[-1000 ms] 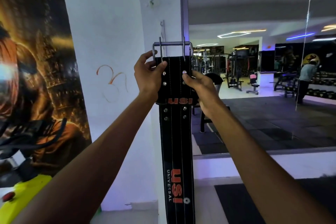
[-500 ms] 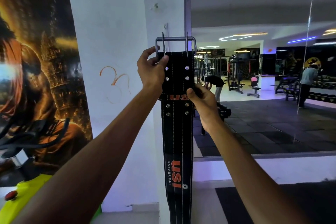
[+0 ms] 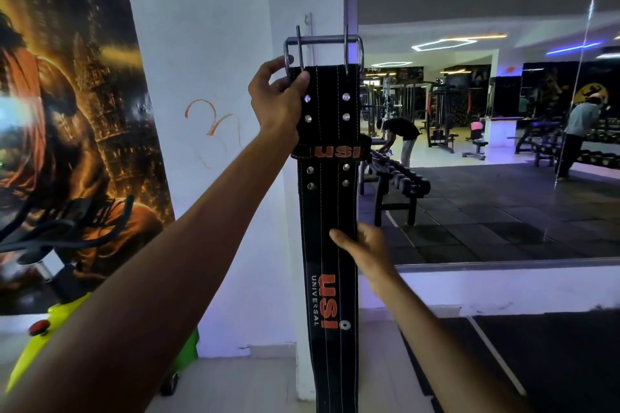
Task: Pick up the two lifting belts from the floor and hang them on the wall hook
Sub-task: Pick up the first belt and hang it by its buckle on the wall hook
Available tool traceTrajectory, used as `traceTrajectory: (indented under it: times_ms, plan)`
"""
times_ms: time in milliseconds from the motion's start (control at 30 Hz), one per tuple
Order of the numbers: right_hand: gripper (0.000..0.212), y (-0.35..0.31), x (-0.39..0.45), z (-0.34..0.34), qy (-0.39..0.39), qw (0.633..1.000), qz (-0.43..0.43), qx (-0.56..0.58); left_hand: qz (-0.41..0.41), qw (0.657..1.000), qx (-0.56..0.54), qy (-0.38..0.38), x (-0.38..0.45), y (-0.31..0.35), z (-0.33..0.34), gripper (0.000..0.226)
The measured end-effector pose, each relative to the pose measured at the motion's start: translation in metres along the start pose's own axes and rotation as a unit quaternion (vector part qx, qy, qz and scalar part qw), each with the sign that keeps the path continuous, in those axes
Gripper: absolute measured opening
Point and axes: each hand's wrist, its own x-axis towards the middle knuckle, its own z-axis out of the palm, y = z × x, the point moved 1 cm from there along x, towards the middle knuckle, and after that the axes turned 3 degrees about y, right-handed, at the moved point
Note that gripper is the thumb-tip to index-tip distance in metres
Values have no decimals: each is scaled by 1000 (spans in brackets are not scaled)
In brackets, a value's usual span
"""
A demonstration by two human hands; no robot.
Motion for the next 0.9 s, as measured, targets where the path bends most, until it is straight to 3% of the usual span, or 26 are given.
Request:
traceTrajectory:
  times_ms: [233, 433, 567, 767, 900]
  plan:
    - [33, 56, -37, -20, -65, 993, 75, -57, -20, 1000, 5, 11, -4, -7, -7, 30]
    - [18, -26, 14, -25, -6, 1000, 0, 1, -27, 1000, -5, -8, -6, 1, -2, 29]
    - [10, -65, 25, -24, -11, 999, -43, 11, -27, 999, -13, -12, -9, 5, 5, 31]
    - [41, 35, -32, -32, -25, 994, 48, -94, -31, 999, -13, 6, -2, 12, 9, 32]
    - [40, 64, -55, -37, -58, 990, 73, -104, -40, 999, -5, 3, -2, 2, 7, 30]
